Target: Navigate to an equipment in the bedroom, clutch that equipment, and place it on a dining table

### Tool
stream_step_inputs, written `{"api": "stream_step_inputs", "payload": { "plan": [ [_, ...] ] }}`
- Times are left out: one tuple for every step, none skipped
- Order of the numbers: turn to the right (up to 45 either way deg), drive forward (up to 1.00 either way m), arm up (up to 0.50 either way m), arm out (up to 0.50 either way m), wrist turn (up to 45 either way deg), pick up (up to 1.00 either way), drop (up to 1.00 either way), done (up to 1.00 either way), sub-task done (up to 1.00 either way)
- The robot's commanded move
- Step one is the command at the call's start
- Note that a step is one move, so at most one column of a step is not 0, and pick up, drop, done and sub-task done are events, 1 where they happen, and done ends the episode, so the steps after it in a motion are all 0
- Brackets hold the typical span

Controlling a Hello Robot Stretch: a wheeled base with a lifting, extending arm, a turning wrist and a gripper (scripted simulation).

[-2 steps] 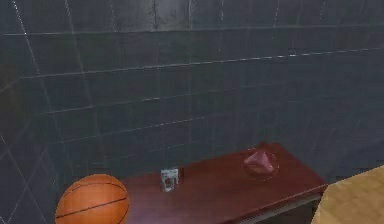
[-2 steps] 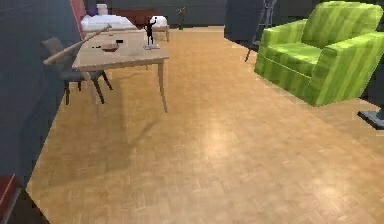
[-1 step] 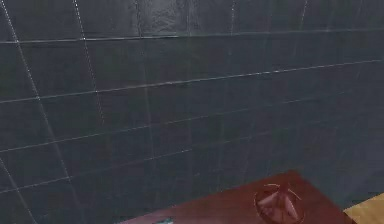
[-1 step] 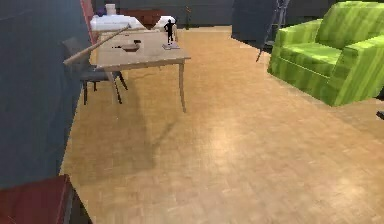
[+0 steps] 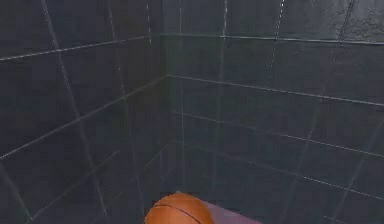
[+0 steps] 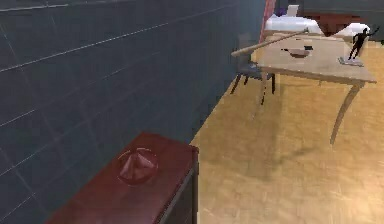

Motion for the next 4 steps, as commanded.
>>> {"api": "stream_step_inputs", "payload": {
  "plan": [
    [-45.0, 0.0, 0.0, 0.0, 0.0, 0.0, 0.0, 0.0, 0.0],
    [-42.0, 0.0, 0.0, 0.0, 0.0, 0.0, 0.0, 0.0, 0.0],
    [0.0, 0.0, 0.5, 0.0, 0.0, 0.0, 0.0, 0.0, 0.0],
    [0.0, 0.0, 0.38, 0.0, 0.0, 0.0, 0.0, 0.0, 0.0]
  ]
}}
